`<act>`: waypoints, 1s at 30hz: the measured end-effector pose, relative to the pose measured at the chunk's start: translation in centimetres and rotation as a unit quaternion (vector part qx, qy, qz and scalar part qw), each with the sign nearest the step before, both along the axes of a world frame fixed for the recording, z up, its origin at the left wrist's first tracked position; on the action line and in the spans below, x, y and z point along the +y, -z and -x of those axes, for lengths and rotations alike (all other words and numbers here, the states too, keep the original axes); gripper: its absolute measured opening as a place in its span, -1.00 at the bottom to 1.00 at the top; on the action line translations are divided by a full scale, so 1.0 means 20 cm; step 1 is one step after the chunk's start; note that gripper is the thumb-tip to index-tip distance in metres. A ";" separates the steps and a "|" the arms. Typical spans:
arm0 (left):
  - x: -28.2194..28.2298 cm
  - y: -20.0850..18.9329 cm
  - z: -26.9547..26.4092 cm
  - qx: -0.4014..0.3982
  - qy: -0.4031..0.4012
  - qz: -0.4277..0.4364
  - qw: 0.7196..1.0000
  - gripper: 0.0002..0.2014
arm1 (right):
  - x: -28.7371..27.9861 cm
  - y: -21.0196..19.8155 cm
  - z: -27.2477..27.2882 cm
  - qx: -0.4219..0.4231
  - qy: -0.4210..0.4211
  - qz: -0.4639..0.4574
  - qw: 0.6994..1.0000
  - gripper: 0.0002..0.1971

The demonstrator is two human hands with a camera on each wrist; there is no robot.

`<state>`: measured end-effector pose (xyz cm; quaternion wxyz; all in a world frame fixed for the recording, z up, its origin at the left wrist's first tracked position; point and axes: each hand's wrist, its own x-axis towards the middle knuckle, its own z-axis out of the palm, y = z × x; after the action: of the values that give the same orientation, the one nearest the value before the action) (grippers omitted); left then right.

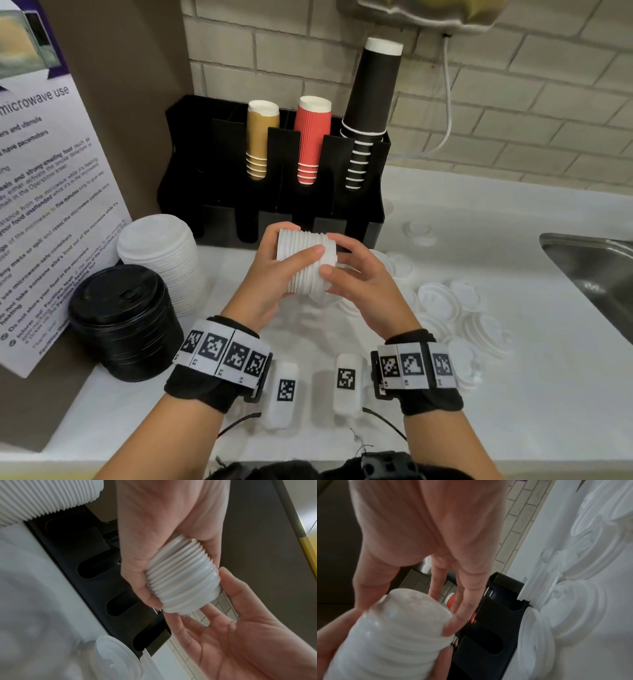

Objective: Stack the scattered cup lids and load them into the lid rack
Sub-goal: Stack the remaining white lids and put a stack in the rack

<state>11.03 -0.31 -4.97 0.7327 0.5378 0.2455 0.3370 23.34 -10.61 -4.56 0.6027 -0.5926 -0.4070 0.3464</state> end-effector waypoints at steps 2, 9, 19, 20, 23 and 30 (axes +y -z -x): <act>-0.01 0.00 0.00 0.003 0.010 0.006 1.000 -0.41 | -0.01 -0.01 -0.01 -0.009 -0.010 -0.001 1.000 -0.49; -0.05 0.00 -0.02 -0.014 -0.003 0.051 0.999 -0.33 | -0.02 -0.03 -0.01 -0.079 0.006 -0.005 0.997 -0.42; 0.01 0.06 0.02 0.080 -0.022 0.111 0.990 -0.60 | 0.00 -0.01 -0.03 -0.114 -0.020 0.026 0.993 -0.68; 0.02 0.06 0.03 0.076 -0.019 0.134 0.988 -0.69 | 0.00 0.00 -0.03 -0.074 -0.060 0.043 0.995 -0.64; 0.03 0.07 0.05 0.058 0.025 0.175 0.983 -0.73 | 0.02 0.03 0.01 0.052 -0.122 0.070 0.989 -0.64; 0.08 0.12 0.14 0.340 0.073 0.061 0.936 -0.61 | 0.05 0.14 0.02 0.040 -0.128 0.158 0.978 -0.71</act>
<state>8.19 1.29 -7.29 0.6592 0.5911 0.4604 0.0643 22.84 -9.56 -7.27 0.4683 -0.6088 -0.3952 0.5039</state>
